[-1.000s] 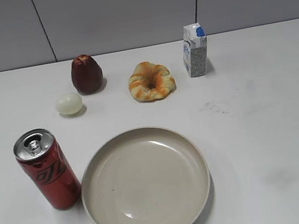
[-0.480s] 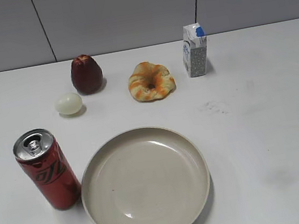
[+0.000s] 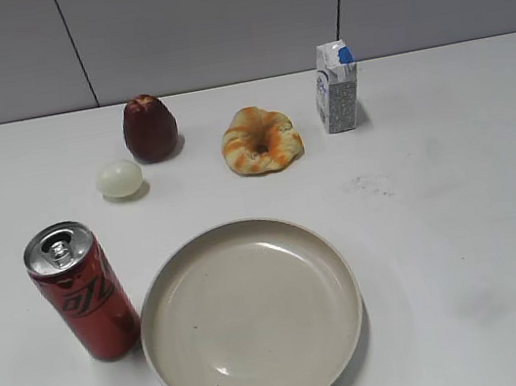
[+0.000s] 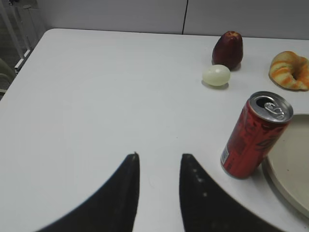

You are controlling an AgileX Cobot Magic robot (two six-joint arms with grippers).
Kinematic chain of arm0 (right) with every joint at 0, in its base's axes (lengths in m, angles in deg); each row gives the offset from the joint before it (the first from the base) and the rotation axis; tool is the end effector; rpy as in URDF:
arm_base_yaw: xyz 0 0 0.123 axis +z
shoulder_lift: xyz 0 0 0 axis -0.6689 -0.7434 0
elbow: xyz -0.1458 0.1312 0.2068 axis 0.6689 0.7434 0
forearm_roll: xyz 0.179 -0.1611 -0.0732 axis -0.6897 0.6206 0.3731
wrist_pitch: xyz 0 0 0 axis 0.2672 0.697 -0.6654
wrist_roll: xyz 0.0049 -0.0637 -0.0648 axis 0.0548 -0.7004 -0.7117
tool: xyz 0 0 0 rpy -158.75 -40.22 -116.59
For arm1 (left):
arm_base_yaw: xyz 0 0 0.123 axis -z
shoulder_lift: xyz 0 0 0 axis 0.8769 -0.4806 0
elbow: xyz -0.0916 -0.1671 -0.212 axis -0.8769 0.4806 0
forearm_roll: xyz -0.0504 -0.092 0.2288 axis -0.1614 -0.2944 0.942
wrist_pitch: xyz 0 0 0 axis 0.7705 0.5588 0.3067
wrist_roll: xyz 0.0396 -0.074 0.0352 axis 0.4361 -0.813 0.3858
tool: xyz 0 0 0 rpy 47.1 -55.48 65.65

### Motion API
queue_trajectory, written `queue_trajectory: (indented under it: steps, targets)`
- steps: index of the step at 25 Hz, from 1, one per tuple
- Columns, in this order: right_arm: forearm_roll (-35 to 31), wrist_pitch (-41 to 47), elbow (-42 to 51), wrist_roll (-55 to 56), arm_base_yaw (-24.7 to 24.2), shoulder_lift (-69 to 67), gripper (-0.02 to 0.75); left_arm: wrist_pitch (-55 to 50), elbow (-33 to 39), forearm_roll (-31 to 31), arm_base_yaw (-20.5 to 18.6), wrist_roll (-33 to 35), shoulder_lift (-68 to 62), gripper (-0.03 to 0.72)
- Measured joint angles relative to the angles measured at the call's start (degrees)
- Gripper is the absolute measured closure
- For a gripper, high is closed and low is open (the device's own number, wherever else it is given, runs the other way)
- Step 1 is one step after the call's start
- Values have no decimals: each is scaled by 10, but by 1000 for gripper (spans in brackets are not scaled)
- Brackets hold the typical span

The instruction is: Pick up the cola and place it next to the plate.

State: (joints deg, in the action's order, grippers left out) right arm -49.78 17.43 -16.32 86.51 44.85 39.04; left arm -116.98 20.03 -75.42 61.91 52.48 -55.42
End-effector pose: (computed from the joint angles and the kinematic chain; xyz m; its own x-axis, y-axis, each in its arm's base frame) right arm -0.0044 0.0052 0.2762 -0.4483 0.0297 -0.8934 -0.0802 0.9941 0.0733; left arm -0.0059 -0.0127 0.2809 -0.4131 0.0295 -0.9102 0.1495 0.9881 -0.0358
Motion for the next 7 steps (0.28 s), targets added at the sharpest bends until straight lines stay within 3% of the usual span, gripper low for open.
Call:
queue_trajectory:
  steps: [7]
  targets:
    - [0,0,0,0,0,0,153,0,0,0,0,0,0,458]
